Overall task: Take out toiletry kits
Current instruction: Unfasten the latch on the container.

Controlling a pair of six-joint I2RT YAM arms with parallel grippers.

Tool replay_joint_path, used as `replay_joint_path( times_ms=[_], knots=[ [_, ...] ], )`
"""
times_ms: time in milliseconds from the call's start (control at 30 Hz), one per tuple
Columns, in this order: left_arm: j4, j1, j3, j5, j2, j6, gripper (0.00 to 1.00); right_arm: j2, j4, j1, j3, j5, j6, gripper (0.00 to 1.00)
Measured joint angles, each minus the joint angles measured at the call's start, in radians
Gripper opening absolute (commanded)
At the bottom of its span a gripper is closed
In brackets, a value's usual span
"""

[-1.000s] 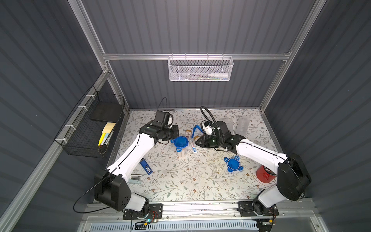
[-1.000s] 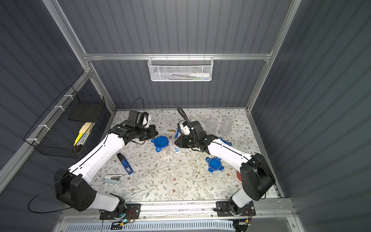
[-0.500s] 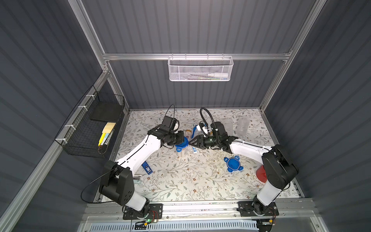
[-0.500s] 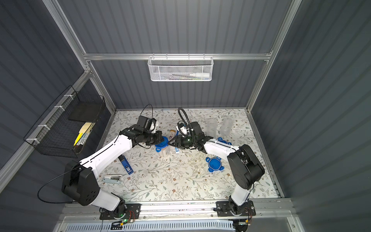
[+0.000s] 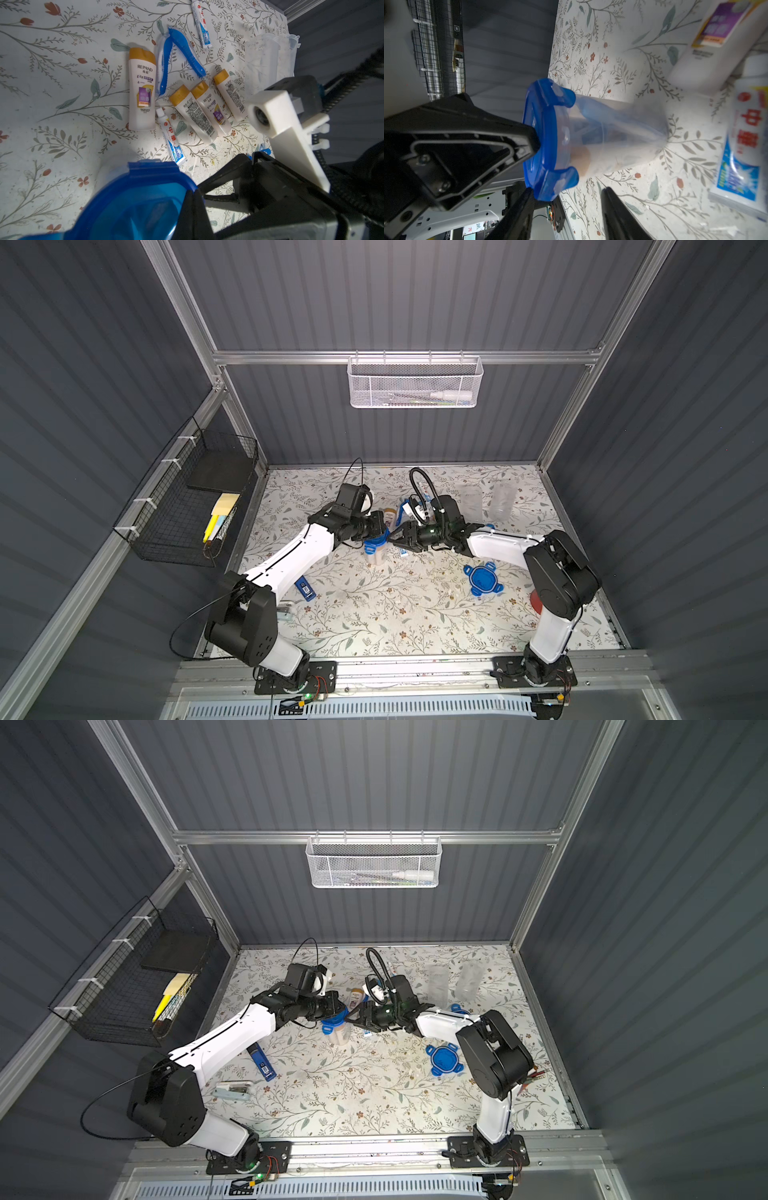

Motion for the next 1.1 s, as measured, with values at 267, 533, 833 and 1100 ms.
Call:
replay_joint_path(
  times_ms=[267,533,833,1100],
  knots=[
    [0.063,0.0,-0.051,0.003,-0.024,-0.02,0.0,0.033,0.145,0.0,-0.003,-0.029,0.077,0.54],
    [0.137,0.002,-0.109,-0.005,-0.053,-0.049,0.0,0.037,0.277,0.0,-0.046,-0.042,0.173,0.54],
    [0.212,0.002,-0.161,-0.007,-0.071,-0.079,0.0,0.034,0.334,-0.001,-0.077,-0.039,0.201,0.54],
    [0.254,0.001,-0.185,-0.014,-0.077,-0.091,0.0,-0.006,0.332,-0.002,-0.11,-0.046,0.206,0.54]
  ],
)
